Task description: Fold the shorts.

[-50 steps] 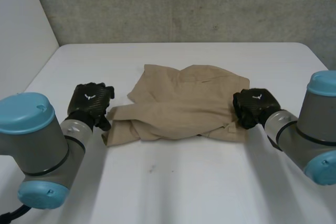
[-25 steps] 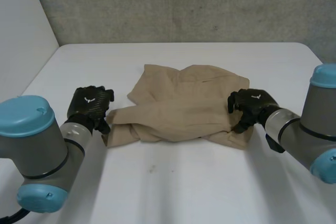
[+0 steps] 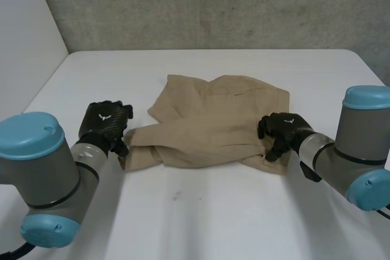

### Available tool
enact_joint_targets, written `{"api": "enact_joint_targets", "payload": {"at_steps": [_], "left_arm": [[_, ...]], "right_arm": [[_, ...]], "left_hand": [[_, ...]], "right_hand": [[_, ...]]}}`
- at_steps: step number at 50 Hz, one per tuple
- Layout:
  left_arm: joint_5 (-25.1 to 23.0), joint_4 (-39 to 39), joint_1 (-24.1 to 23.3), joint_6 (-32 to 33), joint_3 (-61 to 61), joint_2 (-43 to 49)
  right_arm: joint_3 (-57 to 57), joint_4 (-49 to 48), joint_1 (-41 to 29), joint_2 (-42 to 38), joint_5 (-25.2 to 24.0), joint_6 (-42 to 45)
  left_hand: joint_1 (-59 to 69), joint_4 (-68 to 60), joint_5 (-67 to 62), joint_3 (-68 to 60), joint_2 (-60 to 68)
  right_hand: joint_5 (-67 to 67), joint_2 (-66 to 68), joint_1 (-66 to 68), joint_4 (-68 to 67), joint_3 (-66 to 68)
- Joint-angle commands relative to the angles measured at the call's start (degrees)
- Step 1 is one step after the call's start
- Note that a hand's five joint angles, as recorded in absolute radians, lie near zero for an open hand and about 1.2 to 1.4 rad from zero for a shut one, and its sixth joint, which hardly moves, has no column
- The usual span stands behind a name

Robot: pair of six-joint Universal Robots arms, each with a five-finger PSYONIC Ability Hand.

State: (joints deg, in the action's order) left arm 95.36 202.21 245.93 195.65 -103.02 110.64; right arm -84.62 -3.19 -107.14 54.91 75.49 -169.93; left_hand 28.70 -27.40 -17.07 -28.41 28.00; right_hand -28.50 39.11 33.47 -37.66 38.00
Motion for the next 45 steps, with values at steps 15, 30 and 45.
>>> {"api": "enact_joint_targets", "payload": {"at_steps": [15,30,45], "left_arm": [[0.0,0.0,0.1,0.0,-0.1,0.0],[0.0,-0.1,0.1,0.0,-0.2,-0.2],[0.0,-0.1,0.1,0.0,-0.2,-0.2]], "right_arm": [[0.9,0.1,0.2,-1.5,-0.2,-0.3],[-0.2,0.2,0.4,6.2,-0.1,-0.5],[1.2,0.6,-1.2,4.1,-0.3,-4.4]], "left_hand": [[0.5,-1.8,-2.2,-0.8,1.2],[0.4,-1.7,-2.0,-0.6,1.1],[0.2,-1.5,-1.8,-0.5,0.9]], "right_hand": [[-41.5,40.9,46.5,-42.3,42.0],[-19.9,19.3,24.9,-20.7,20.4],[-2.0,1.4,7.1,-2.9,2.5]]}}
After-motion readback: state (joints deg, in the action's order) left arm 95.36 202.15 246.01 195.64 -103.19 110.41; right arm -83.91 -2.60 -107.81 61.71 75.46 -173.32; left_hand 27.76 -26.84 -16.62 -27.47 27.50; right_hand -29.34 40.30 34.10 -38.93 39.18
